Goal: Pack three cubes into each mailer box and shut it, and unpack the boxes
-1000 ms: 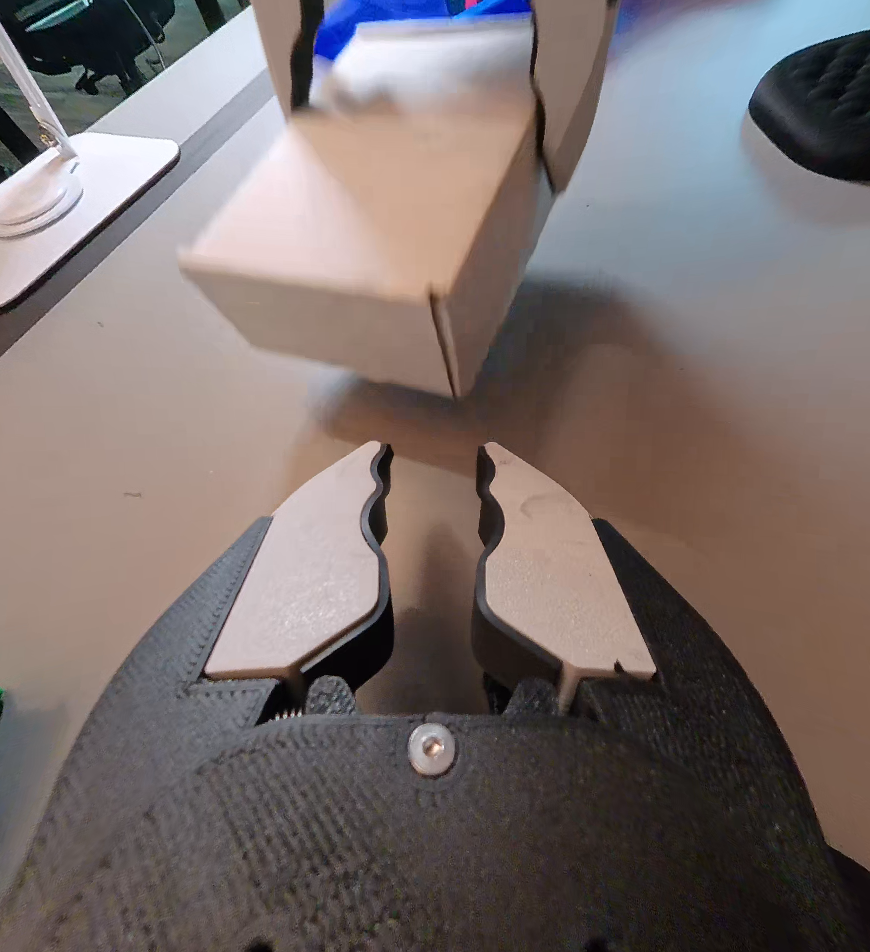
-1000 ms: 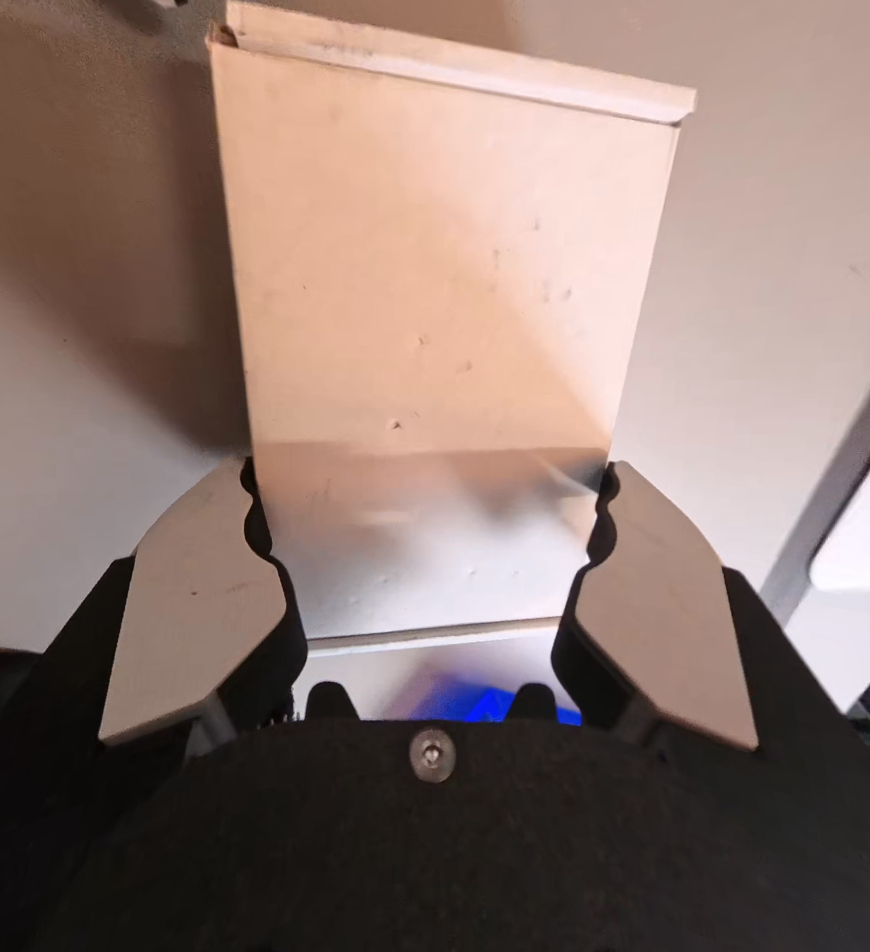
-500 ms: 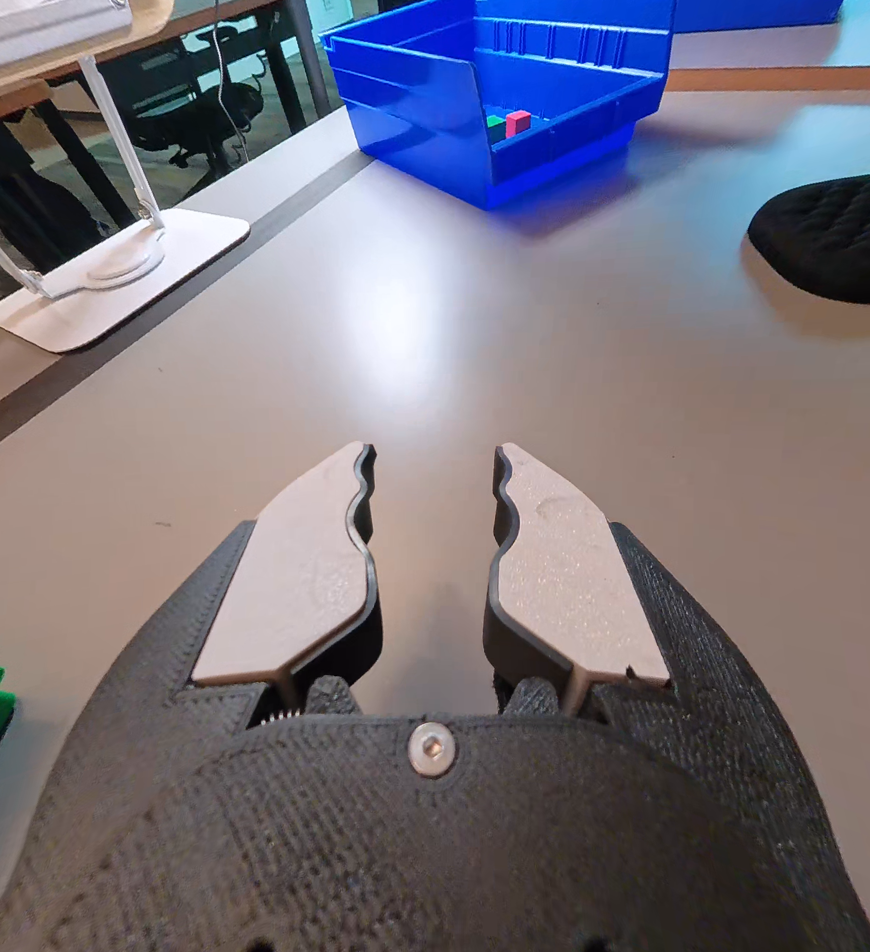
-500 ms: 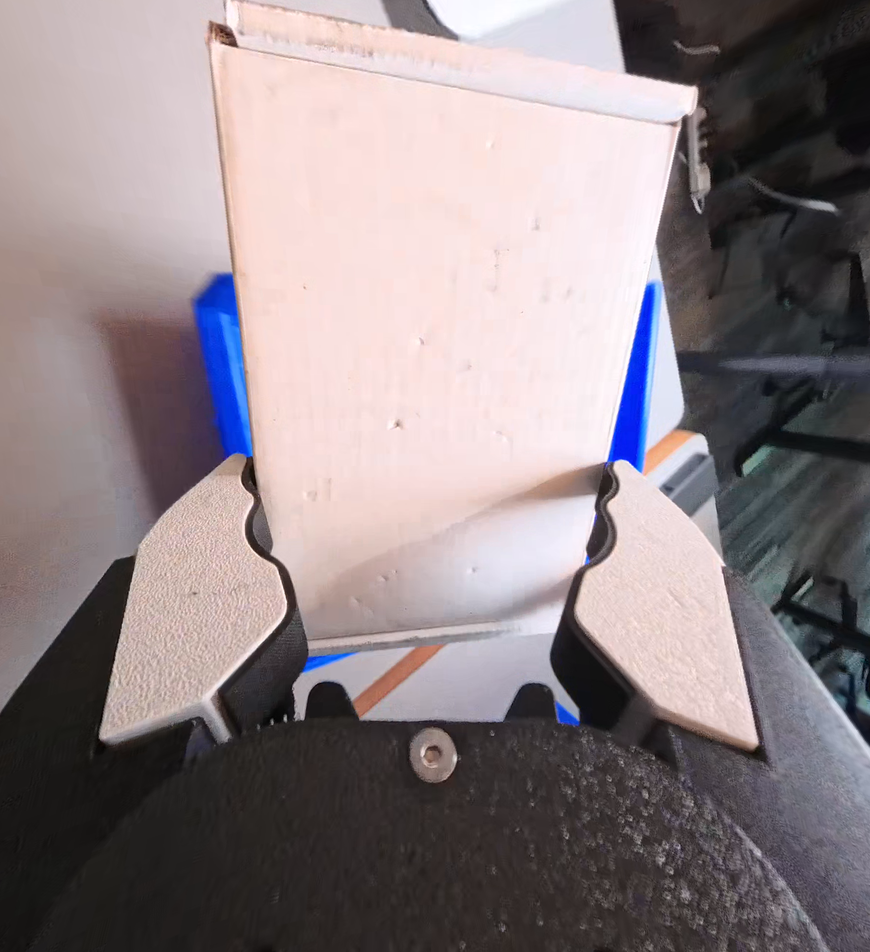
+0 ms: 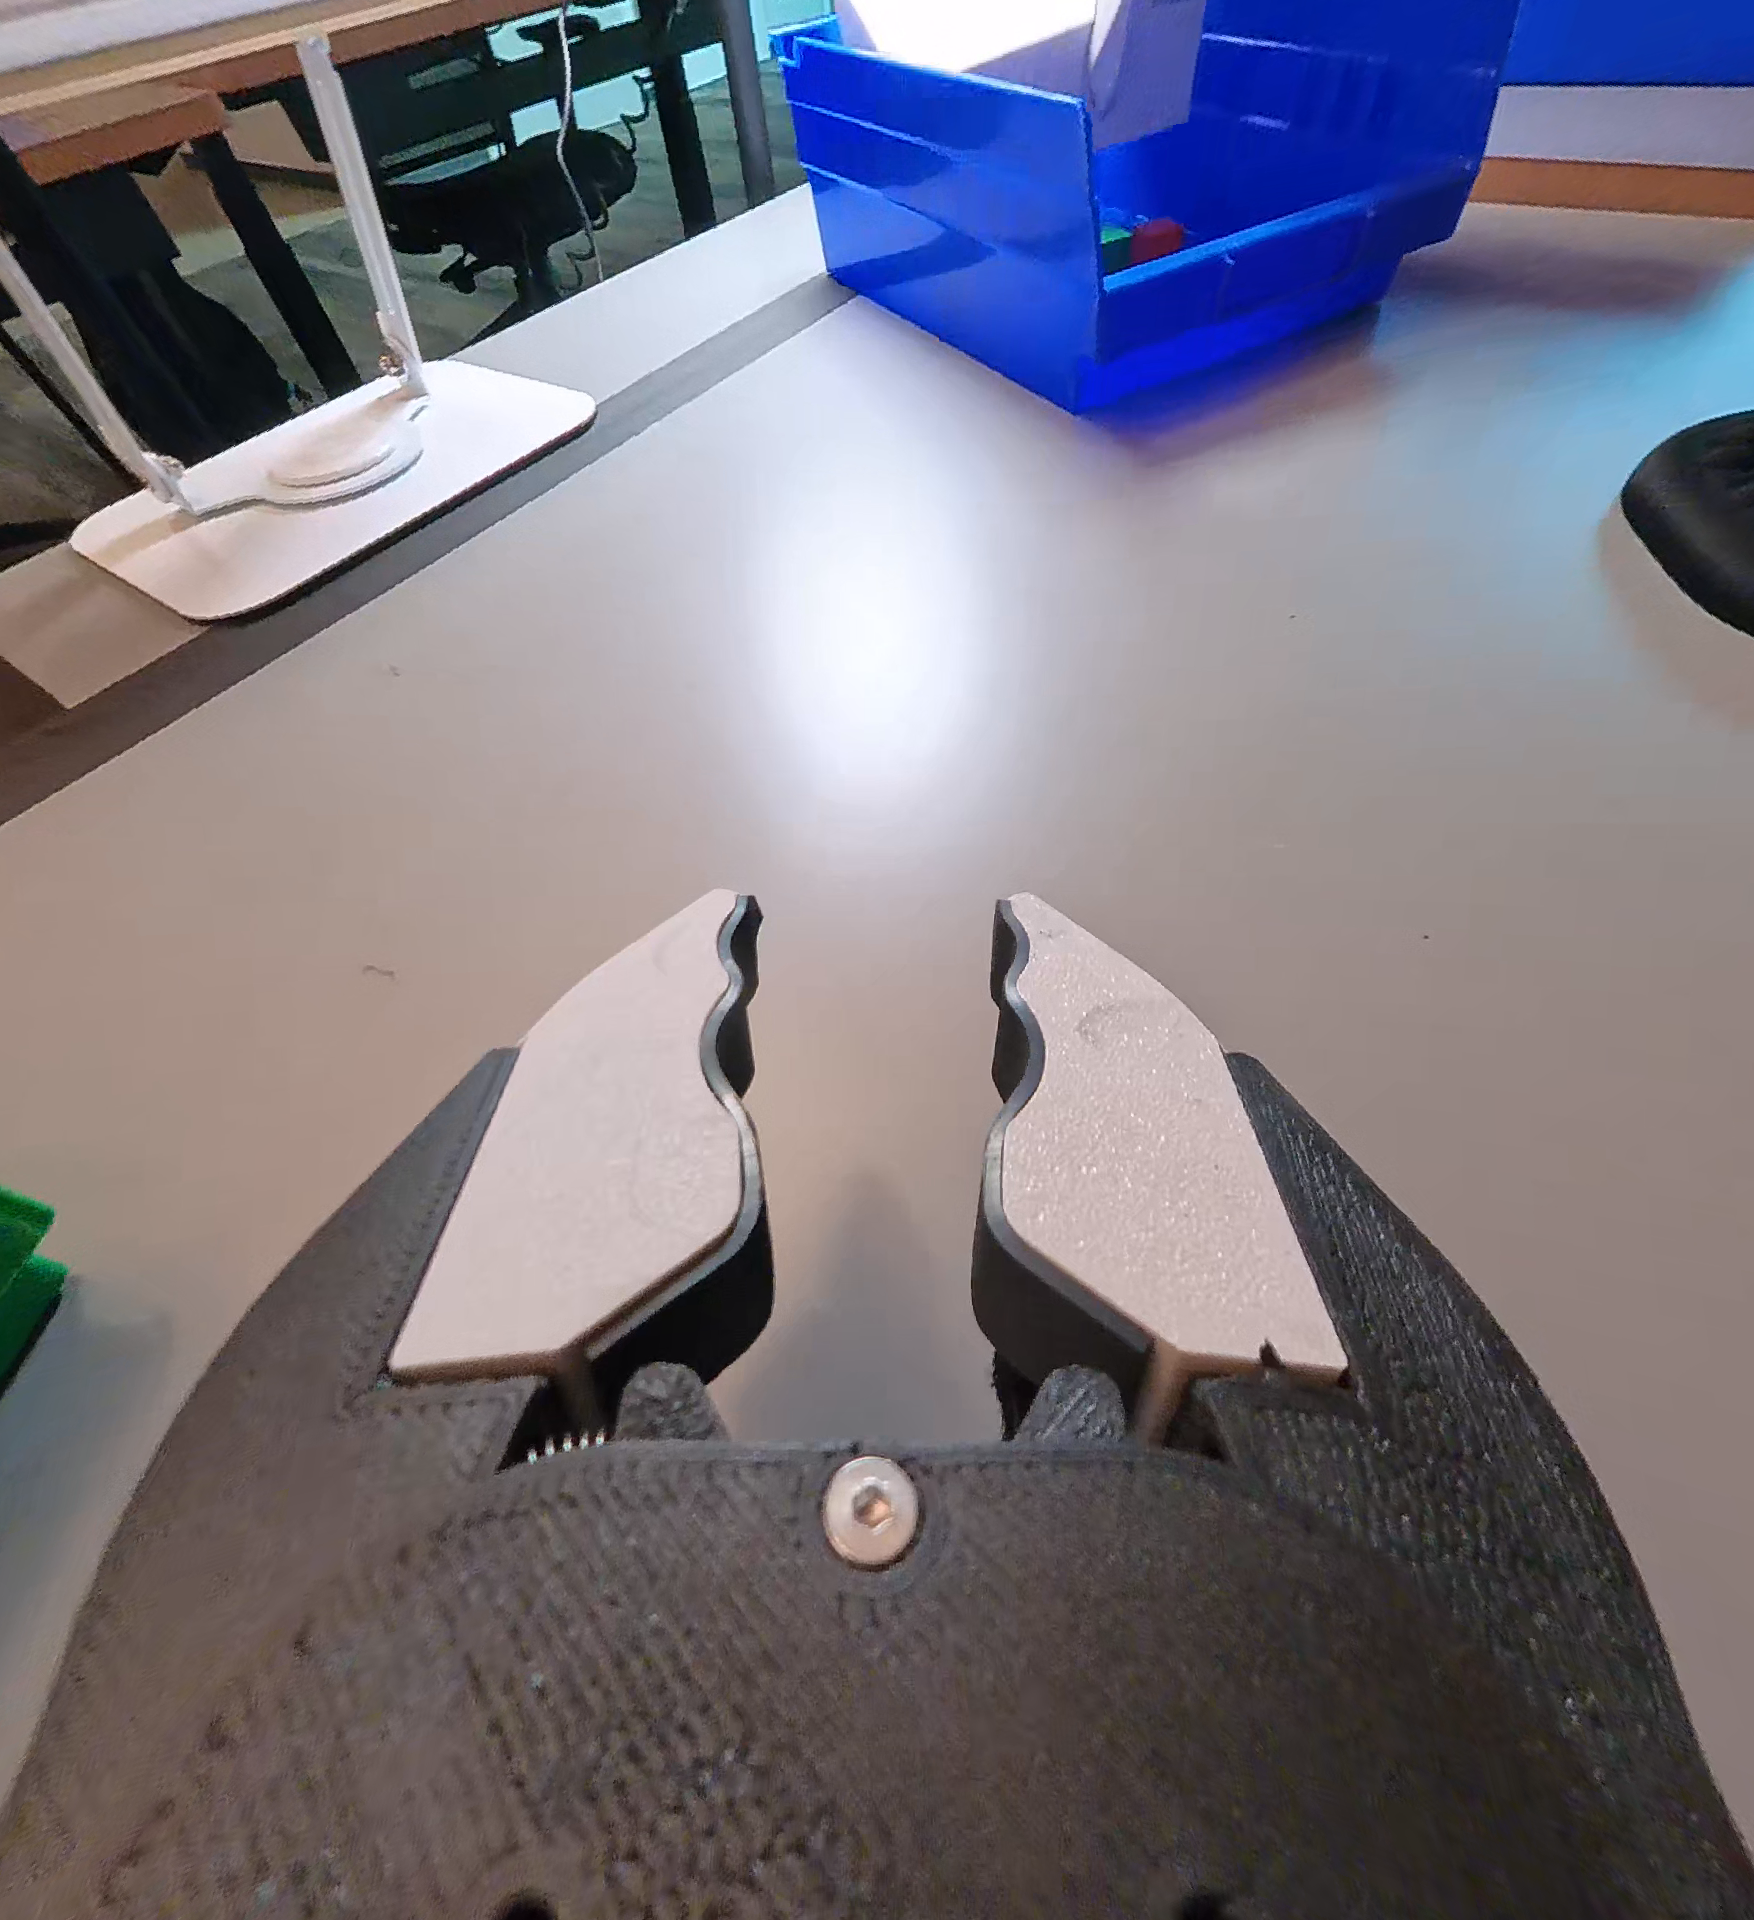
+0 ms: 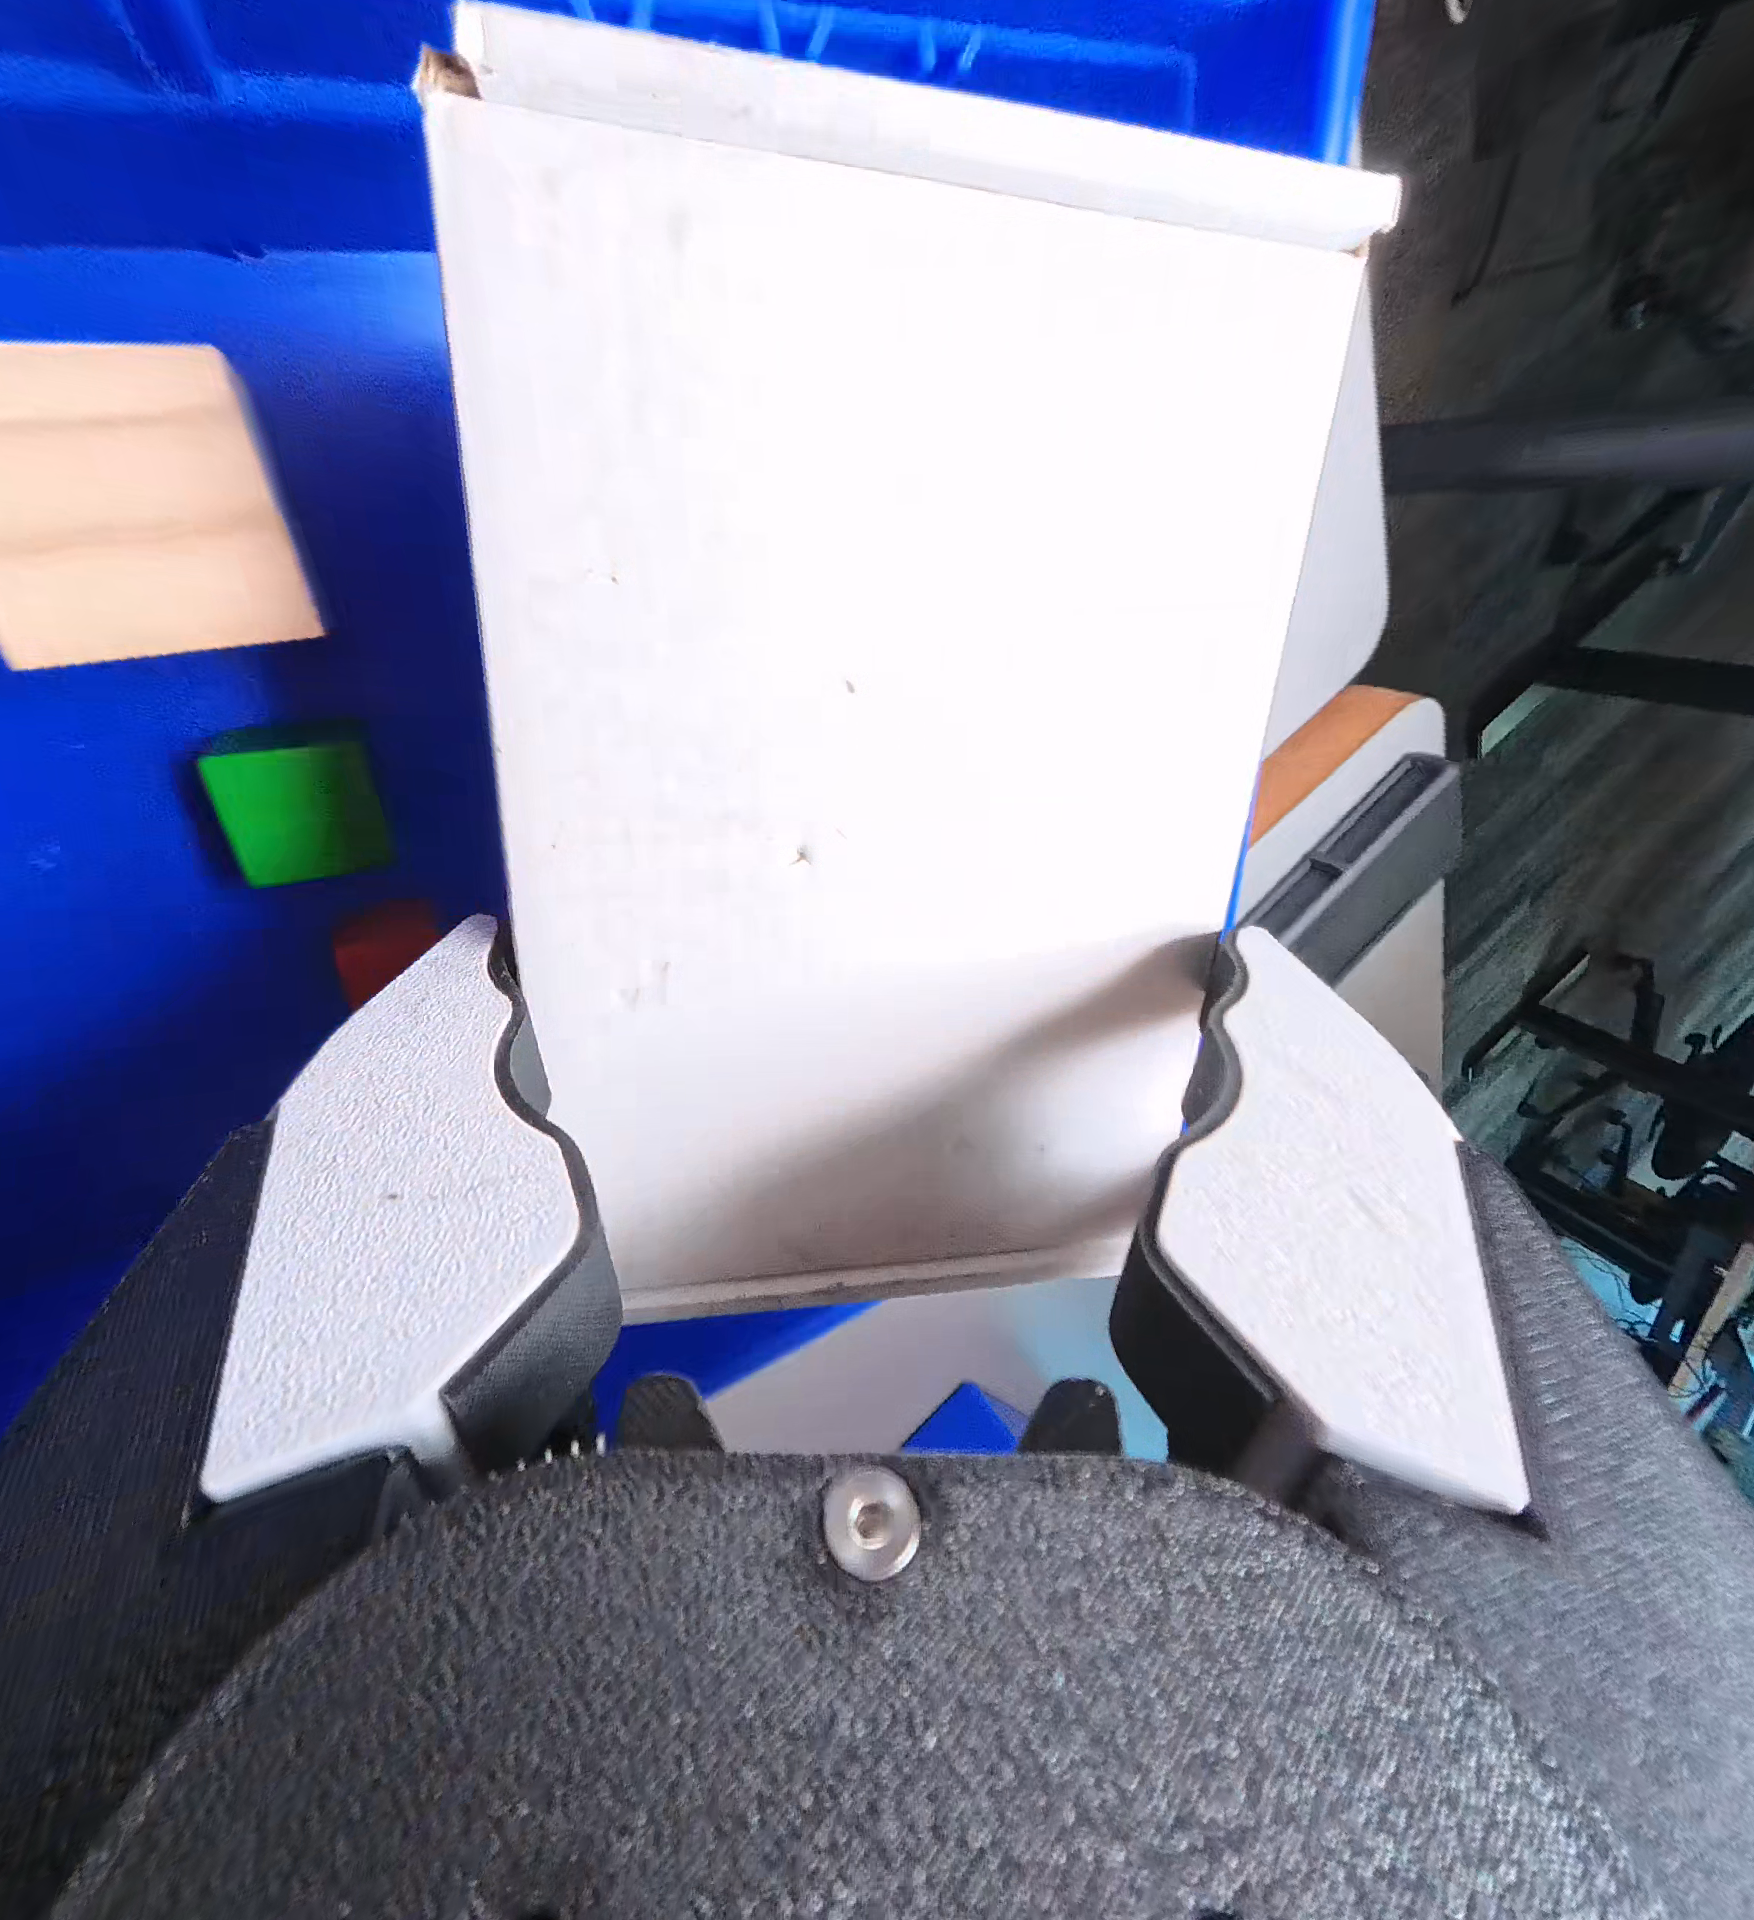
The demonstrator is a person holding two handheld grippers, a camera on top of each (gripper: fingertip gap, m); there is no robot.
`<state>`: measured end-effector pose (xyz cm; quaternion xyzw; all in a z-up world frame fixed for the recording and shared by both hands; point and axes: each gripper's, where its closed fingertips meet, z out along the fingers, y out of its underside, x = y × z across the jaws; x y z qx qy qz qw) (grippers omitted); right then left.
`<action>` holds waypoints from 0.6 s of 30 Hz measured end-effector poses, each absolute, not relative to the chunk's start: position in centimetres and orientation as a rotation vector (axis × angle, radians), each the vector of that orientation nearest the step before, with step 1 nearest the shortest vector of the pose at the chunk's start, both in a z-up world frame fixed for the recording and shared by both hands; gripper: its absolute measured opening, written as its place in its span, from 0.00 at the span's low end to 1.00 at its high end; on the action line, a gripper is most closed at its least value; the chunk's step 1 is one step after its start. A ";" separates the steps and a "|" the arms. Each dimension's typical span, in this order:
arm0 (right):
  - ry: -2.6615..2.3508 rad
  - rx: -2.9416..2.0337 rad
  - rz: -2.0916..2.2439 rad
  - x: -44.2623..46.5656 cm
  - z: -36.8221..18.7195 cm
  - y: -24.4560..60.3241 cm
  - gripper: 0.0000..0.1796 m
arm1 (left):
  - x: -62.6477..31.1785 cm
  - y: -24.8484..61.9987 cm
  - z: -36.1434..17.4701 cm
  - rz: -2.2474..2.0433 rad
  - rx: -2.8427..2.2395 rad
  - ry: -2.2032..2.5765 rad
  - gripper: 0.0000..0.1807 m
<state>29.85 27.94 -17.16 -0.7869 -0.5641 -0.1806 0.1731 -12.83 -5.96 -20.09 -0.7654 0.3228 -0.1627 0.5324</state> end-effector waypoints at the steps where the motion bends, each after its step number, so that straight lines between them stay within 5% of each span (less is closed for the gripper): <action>1: -1.623 -2.236 -0.522 29.9 -18.0 28.3 0.68 | -13.0 -5.9 -20.1 -0.388 -1.829 0.758 0.23; 18: -1.780 -2.315 -0.576 31.1 -22.3 29.2 0.66 | -13.5 -5.3 -21.0 -0.426 -1.879 0.714 0.22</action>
